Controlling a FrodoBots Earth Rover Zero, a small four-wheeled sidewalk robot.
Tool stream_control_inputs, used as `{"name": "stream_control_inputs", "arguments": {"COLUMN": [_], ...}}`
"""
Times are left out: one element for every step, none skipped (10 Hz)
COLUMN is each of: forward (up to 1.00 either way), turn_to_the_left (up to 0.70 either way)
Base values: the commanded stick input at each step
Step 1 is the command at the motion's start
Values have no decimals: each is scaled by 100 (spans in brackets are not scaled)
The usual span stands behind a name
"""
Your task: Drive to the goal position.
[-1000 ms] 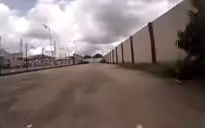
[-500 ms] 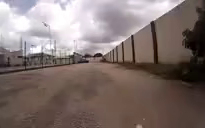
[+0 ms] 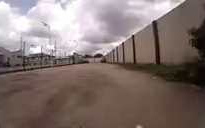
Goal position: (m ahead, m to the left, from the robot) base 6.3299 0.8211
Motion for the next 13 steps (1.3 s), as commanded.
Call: {"name": "stream_control_inputs", "arguments": {"forward": [50,50,50,50,50,50,50,50,50,50,50,50,50], "turn_to_the_left": [-1,-1,-1,-1,-1,-1,-1,-1,-1,-1,-1,-1,-1]}}
